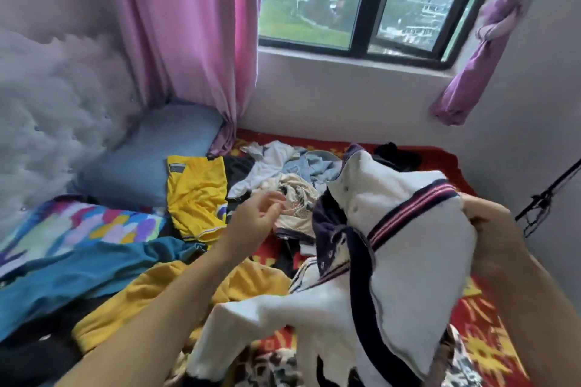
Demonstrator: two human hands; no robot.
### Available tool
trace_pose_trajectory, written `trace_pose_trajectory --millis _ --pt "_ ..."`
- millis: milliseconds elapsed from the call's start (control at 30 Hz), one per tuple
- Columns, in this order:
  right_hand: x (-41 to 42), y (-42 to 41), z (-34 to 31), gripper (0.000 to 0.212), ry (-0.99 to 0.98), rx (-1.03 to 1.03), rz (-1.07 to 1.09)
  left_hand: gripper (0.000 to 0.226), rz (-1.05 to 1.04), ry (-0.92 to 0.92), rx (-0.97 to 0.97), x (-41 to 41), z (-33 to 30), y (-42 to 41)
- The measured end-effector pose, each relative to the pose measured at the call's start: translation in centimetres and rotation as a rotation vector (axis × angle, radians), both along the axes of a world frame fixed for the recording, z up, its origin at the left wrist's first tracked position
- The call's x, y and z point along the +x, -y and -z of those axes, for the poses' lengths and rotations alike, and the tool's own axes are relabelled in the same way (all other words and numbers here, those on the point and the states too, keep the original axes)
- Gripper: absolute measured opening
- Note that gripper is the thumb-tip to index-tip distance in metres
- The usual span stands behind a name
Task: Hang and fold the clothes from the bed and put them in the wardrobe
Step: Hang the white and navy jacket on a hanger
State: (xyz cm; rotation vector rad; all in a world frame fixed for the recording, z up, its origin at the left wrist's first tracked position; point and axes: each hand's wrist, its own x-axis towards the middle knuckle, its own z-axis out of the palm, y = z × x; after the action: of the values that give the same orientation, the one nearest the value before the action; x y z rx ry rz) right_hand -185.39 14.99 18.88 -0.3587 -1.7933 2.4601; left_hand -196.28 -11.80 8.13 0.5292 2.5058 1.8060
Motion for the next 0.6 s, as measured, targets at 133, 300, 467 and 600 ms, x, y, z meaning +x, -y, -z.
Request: trace_pose_trajectory --millis 133,300,467,600 --pt "3.8 -0.4 -4.5 0.045 -0.071 0.099 -0.037 0.078 0.112 -0.097 -0.254 -1.6 -2.0 -5.1" --pt "6.5 -4.4 -5.9 0.048 -0.100 0.133 -0.127 0.046 0.196 0.249 -0.031 -0.4 -1.7 -8.4" --pt "6.1 -8.7 -4.1 0.021 0.072 0.602 -0.432 0.012 -0.200 0.154 0.114 4.6 -1.5 -8.1" --pt "4.6 -6.8 -3.0 0.018 -0.098 1.112 -0.577 0.025 -0.226 0.039 -0.025 11.7 -7.7 -5.8"
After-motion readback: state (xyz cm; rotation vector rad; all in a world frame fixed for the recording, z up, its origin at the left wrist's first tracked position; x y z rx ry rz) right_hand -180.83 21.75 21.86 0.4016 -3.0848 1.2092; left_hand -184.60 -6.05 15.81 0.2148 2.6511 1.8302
